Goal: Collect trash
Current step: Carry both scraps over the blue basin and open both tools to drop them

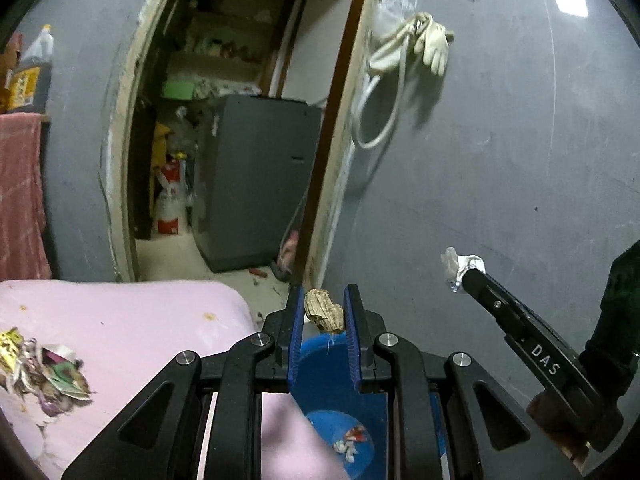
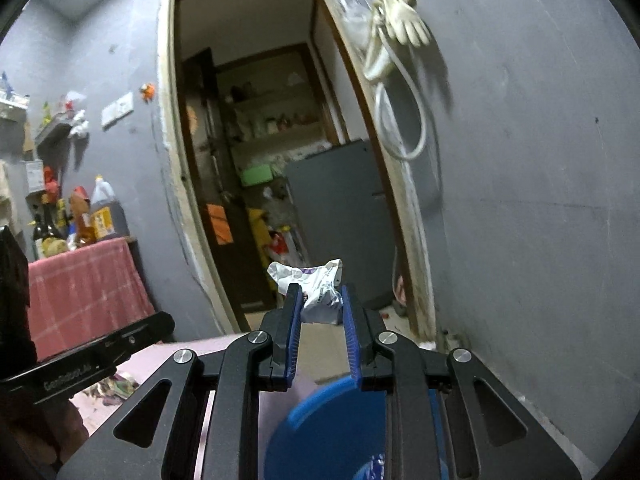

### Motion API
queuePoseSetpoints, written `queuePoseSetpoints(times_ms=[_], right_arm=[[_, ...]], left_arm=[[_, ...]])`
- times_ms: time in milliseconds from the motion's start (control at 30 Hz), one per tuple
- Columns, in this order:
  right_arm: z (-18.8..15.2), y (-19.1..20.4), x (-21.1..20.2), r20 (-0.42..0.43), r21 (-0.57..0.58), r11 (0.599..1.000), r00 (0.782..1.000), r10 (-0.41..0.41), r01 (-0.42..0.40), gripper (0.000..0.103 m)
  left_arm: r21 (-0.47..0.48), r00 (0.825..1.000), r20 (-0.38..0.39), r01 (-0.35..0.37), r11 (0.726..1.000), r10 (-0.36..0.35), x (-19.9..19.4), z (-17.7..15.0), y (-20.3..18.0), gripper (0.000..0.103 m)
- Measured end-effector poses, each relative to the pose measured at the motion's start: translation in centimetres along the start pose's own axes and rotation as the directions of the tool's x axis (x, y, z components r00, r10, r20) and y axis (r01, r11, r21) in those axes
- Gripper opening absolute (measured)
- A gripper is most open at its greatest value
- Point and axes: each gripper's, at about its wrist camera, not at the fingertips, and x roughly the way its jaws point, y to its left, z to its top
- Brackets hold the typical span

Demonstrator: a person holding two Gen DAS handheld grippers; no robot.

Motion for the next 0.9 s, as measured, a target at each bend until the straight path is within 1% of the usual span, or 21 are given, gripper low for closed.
queuePoseSetpoints(times_ms=[200, 367, 467, 500, 533, 667, 767, 833, 900], right_arm=[[-0.9, -1.4, 0.7, -0.066, 0.026, 0.999, 0.997, -0.027, 0.028, 0.020], [-1.3, -2.2, 1.2, -0.103, 0.042, 0.998, 0.994, -0.043, 0.048, 0.021], [-1.5, -2.6, 1.4, -0.123, 0.053, 0.997, 0.991, -0.048, 0.055, 0.024], [-1.5, -2.7, 1.4, -0.129, 0.057, 0.997, 0.990, -0.049, 0.057, 0.027], [-1.6, -2.8, 1.4, -0.133, 0.060, 0.996, 0.990, -0.050, 0.059, 0.029], [-1.6, -2.9, 1.4, -0.135, 0.062, 0.996, 0.990, -0.050, 0.059, 0.030], [-1.6, -3.0, 1.4, -0.135, 0.064, 0.996, 0.990, -0.050, 0.059, 0.031], [-1.6, -2.9, 1.4, -0.135, 0.063, 0.996, 0.990, -0.050, 0.059, 0.034], [-1.6, -3.0, 1.3, -0.131, 0.063, 0.996, 0.990, -0.050, 0.058, 0.038]], left_arm=[[-0.027, 0.996, -0.087, 0.032, 0.999, -0.035, 2.4, -0.9, -0.1, 0.016], [-0.061, 0.987, -0.147, 0.058, 0.996, -0.066, 3.9, -1.7, -0.1, 0.017], [-0.075, 0.980, -0.184, 0.067, 0.995, -0.080, 4.6, -2.0, 0.1, 0.017], [-0.078, 0.978, -0.192, 0.069, 0.995, -0.083, 4.8, -2.1, 0.1, 0.017], [-0.082, 0.977, -0.197, 0.069, 0.994, -0.084, 4.9, -2.2, 0.2, 0.018], [-0.096, 0.977, -0.198, 0.067, 0.993, -0.085, 4.8, -2.5, 0.4, 0.027], [-0.102, 0.978, -0.195, 0.060, 0.993, -0.079, 4.6, -2.5, 0.7, 0.030], [-0.106, 0.979, -0.191, 0.055, 0.993, -0.074, 4.4, -2.4, 0.8, 0.031], [-0.109, 0.981, -0.183, 0.047, 0.993, -0.066, 4.2, -2.4, 1.0, 0.036]])
